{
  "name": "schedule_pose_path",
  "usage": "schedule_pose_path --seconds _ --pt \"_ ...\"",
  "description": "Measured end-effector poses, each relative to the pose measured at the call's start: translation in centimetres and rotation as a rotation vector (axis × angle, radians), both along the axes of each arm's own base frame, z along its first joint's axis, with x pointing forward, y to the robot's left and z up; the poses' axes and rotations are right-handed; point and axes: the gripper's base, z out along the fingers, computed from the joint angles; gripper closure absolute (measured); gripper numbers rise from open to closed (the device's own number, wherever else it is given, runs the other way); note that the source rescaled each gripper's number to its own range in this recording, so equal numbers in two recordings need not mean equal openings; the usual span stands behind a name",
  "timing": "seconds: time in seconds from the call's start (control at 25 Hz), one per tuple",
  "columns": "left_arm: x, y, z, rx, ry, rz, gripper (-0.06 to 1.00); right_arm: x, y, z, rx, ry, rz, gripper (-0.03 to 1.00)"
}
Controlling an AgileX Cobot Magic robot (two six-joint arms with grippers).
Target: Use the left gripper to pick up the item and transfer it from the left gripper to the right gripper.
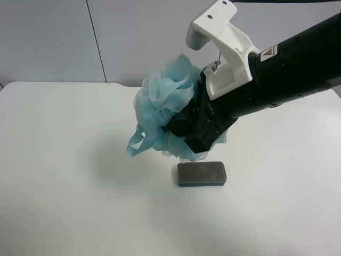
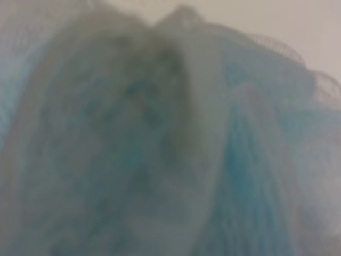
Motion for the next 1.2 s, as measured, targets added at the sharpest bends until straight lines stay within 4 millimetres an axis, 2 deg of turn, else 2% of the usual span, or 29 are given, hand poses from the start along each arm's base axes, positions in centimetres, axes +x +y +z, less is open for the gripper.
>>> schedule_pose_path --seconds 0.16,0.32,0.48,0.64,0.8,0.92,1.2 --pt "0.0 0.0 0.0 -0.001 0.001 0.001 -0.04 -0.2 0.0 0.3 0.02 0.092 -0.037 0.96" --pt "0.0 -0.1 0.0 -0.001 0.001 0.086 -0.04 0.4 -0.6 2.3 -0.008 0.183 -0.09 0.96" --pt "0.0 -0.2 0.0 -0.002 0.0 0.275 -0.04 1.4 -2.4 4.2 -0.084 0.262 -0.214 0.96" --pt "0.1 -0.4 0.0 -0.002 0.0 0.473 -0.04 2.6 -5.1 4.5 -0.134 0.353 -0.362 0.96" --pt "0.1 -0.5 0.0 -0.002 0.0 0.617 -0.04 4.6 -8.8 3.3 -0.181 0.455 -0.51 0.97" --pt "0.1 -0.5 0.0 -0.002 -0.001 0.676 -0.04 6.8 -11.4 1.4 -0.217 0.522 -0.59 0.97" --pt "0.1 -0.5 0.0 -0.003 -0.001 0.688 -0.04 10.4 -14.4 -2.7 -0.238 0.611 -0.701 0.97"
